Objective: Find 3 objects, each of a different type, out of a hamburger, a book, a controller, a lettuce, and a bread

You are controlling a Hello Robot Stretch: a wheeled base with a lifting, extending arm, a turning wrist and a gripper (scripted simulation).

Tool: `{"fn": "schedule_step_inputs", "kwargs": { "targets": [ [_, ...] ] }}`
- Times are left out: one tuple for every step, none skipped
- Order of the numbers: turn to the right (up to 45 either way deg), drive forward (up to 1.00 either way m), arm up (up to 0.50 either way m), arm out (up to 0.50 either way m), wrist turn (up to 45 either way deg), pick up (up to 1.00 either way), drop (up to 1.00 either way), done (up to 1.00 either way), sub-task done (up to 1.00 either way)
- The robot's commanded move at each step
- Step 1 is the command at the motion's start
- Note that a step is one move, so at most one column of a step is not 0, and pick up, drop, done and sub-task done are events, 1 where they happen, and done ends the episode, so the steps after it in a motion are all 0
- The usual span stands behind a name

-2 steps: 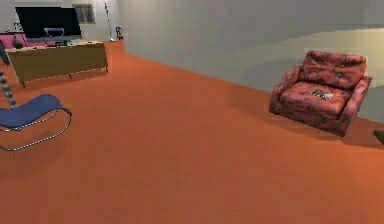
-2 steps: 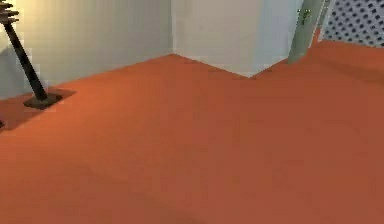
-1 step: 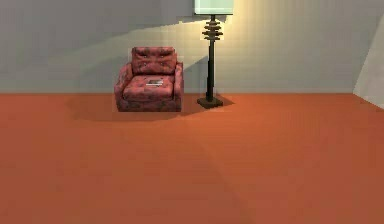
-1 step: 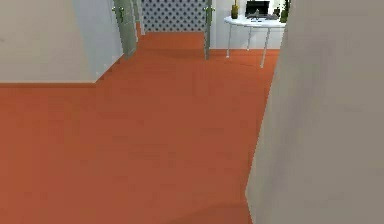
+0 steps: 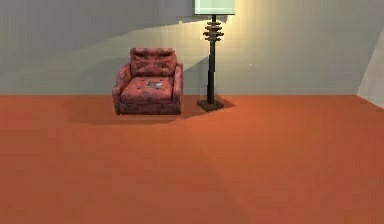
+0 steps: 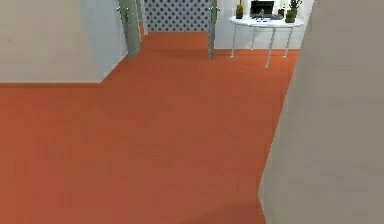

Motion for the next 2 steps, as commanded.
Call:
{"fn": "schedule_step_inputs", "kwargs": {
  "targets": [
    [-45.0, 0.0, 0.0, 0.0, 0.0, 0.0, 0.0, 0.0, 0.0],
    [-39.0, 0.0, 0.0, 0.0, 0.0, 0.0, 0.0, 0.0, 0.0]
  ]
}}
